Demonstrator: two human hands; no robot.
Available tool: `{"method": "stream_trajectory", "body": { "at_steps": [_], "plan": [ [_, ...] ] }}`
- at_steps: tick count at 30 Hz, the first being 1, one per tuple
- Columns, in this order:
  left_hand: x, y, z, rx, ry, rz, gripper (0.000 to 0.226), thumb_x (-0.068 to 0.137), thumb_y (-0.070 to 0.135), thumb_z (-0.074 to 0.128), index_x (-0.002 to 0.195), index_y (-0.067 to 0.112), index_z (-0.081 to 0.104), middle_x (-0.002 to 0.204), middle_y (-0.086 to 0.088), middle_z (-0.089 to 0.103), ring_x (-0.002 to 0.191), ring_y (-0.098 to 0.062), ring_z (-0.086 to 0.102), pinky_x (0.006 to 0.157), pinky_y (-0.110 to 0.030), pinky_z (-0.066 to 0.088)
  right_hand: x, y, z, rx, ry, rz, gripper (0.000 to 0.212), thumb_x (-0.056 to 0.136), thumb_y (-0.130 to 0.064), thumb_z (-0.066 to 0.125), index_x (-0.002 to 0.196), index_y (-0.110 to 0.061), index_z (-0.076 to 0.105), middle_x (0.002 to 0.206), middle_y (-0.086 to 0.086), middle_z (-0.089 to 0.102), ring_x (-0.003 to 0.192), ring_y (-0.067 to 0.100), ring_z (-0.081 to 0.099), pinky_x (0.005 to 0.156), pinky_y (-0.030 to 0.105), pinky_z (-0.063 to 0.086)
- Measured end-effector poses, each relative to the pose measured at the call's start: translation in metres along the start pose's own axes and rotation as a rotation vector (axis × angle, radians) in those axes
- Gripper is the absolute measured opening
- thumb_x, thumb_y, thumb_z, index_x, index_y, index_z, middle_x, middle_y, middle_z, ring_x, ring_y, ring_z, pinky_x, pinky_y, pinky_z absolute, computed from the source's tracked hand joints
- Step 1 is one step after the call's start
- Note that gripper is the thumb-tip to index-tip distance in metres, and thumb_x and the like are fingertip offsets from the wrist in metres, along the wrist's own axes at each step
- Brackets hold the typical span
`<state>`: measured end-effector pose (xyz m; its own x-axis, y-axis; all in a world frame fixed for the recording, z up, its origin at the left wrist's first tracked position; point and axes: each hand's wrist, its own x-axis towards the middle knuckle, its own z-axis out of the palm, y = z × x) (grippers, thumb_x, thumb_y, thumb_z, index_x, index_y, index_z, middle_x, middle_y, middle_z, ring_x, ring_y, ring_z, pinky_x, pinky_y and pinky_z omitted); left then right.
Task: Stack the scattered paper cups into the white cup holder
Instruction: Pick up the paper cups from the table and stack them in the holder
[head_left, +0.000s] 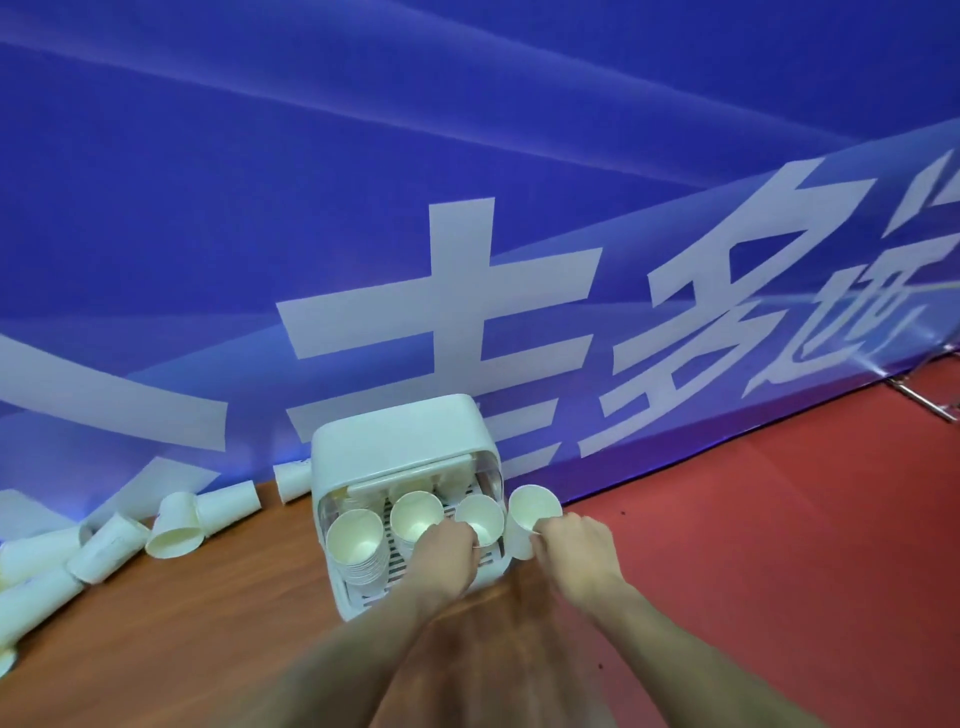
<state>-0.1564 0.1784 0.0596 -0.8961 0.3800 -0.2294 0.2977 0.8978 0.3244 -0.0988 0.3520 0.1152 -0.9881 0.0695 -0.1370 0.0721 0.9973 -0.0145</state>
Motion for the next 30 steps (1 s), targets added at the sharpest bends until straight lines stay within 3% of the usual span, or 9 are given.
{"method": "stream_trajectory", "body": {
  "at_steps": [6,12,20,23,25,28,30],
  "plan": [
    [0.012,-0.003,0.030,0.006,-0.073,-0.053,0.025,0.091,0.020,0.050,0.093,0.007,0.071,0.094,-0.013,0.071,0.088,-0.029,0.065,0.076,-0.033,0.048,0.007,0.012,0.022,0.012,-0.021,0.004,0.023,0.094,-0.025,0.044,0.094,-0.017,0.065,0.100,0.008,0.070,0.093,0.035,0.064,0.065,0.033,0.032],
    [0.019,-0.005,0.039,-0.014,-0.109,-0.052,0.026,0.093,0.021,0.049,0.101,0.011,0.072,0.103,-0.010,0.071,0.099,-0.027,0.065,0.085,-0.033,0.048,0.013,0.014,0.030,0.022,-0.015,-0.035,0.025,0.096,-0.025,0.043,0.097,-0.018,0.067,0.100,0.006,0.071,0.091,0.033,0.065,0.065,0.032,0.034],
    [0.020,-0.003,0.019,-0.013,-0.137,-0.028,0.042,0.094,0.029,0.051,0.134,0.019,0.059,0.129,-0.007,0.063,0.117,-0.026,0.058,0.100,-0.032,0.044,0.026,0.001,0.012,-0.025,0.003,-0.072,0.020,0.093,-0.019,0.046,0.094,-0.018,0.065,0.097,0.006,0.070,0.090,0.033,0.064,0.064,0.032,0.034],
    [0.015,-0.006,0.001,-0.040,-0.146,-0.007,0.039,0.091,0.039,0.054,0.121,0.018,0.067,0.119,-0.007,0.067,0.110,-0.026,0.060,0.091,-0.031,0.046,0.030,-0.010,0.007,-0.054,-0.008,-0.146,0.020,0.094,-0.020,0.046,0.095,-0.017,0.066,0.099,0.007,0.070,0.091,0.033,0.064,0.064,0.032,0.032],
    [0.010,-0.005,-0.012,-0.052,-0.169,0.035,0.032,0.089,0.038,0.056,0.094,0.012,0.071,0.098,-0.013,0.070,0.095,-0.031,0.062,0.073,-0.029,0.043,0.030,-0.017,0.008,-0.080,-0.026,-0.198,0.020,0.095,-0.019,0.047,0.096,-0.016,0.066,0.100,0.008,0.069,0.092,0.034,0.064,0.064,0.032,0.031],
    [0.001,-0.012,-0.027,-0.015,-0.191,0.063,0.038,0.088,0.043,0.054,0.065,0.014,0.057,0.079,-0.013,0.065,0.078,-0.032,0.060,0.061,-0.030,0.038,0.032,-0.027,0.011,-0.109,-0.046,-0.233,0.020,0.096,-0.019,0.047,0.099,-0.016,0.066,0.102,0.009,0.069,0.094,0.034,0.063,0.065,0.033,0.029],
    [-0.005,-0.017,-0.033,0.044,-0.210,0.035,0.043,0.086,0.047,0.053,0.057,0.016,0.043,0.077,-0.012,0.063,0.076,-0.032,0.059,0.060,-0.032,0.040,0.033,-0.033,0.015,-0.121,-0.058,-0.247,0.019,0.095,-0.019,0.048,0.100,-0.016,0.066,0.102,0.009,0.069,0.094,0.034,0.063,0.065,0.033,0.029]
  ]
}}
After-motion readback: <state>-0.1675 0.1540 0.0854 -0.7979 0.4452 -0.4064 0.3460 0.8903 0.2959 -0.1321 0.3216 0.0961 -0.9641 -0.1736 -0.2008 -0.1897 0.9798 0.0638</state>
